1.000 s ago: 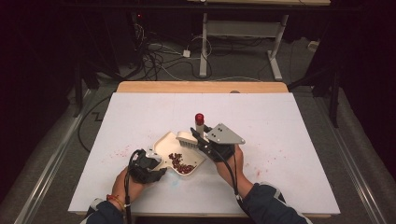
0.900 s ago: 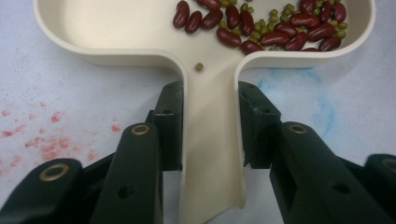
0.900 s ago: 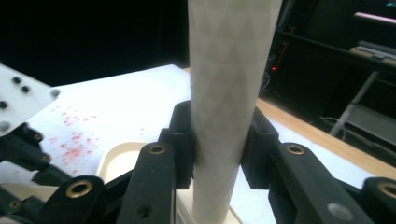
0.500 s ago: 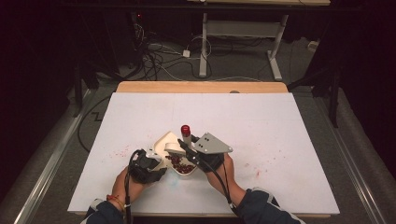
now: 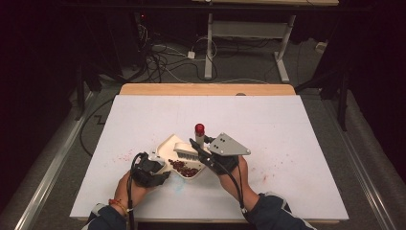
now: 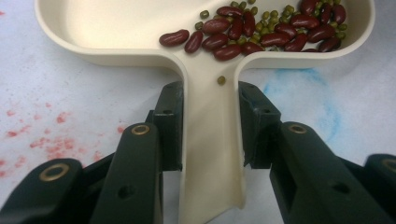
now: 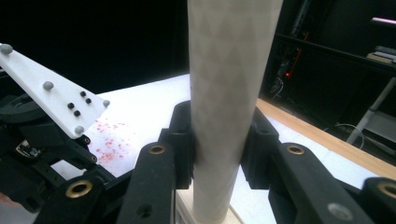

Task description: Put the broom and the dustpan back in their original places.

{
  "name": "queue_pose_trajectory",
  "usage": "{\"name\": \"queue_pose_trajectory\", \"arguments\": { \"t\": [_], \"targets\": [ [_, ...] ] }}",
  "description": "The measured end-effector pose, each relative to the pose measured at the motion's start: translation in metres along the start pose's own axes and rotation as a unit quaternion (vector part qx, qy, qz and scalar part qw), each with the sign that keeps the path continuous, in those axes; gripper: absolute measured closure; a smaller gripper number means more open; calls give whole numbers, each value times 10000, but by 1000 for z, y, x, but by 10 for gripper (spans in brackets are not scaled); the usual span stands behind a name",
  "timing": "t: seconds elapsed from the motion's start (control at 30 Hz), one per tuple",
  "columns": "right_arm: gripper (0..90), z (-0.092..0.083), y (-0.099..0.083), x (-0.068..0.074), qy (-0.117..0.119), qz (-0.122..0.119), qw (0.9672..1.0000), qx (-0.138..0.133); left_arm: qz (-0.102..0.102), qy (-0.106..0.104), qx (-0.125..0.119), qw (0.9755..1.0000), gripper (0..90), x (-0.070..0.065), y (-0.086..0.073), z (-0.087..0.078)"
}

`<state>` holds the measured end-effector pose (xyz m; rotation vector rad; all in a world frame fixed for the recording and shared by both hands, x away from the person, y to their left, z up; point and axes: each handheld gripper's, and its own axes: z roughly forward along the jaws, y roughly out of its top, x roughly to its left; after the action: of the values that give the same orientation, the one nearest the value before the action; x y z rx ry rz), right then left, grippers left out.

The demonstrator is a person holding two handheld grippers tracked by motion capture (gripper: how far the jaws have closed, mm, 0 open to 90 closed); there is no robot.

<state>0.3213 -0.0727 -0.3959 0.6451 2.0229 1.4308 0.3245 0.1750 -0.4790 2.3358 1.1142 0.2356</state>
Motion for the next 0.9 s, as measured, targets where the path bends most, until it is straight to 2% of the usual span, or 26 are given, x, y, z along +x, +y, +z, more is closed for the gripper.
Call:
{"name": "queue_pose_trajectory", "arguments": {
  "t": [0.23,0.5,0.67,0.9],
  "targets": [
    [703,-23,5,-17,-137,36,9999,-79,-119,9,-57,9999,632,6,-3,-1],
    [702,-59,8,-44,-98,35,9999,-6,-228,54,-98,9997,632,13,-5,-4],
    [702,-83,5,-61,-215,96,9997,24,-336,132,-163,9992,633,17,-6,-7],
    [702,-113,-6,-86,-399,130,9989,230,-484,225,-207,9984,633,24,-8,-10]
  ]
}}
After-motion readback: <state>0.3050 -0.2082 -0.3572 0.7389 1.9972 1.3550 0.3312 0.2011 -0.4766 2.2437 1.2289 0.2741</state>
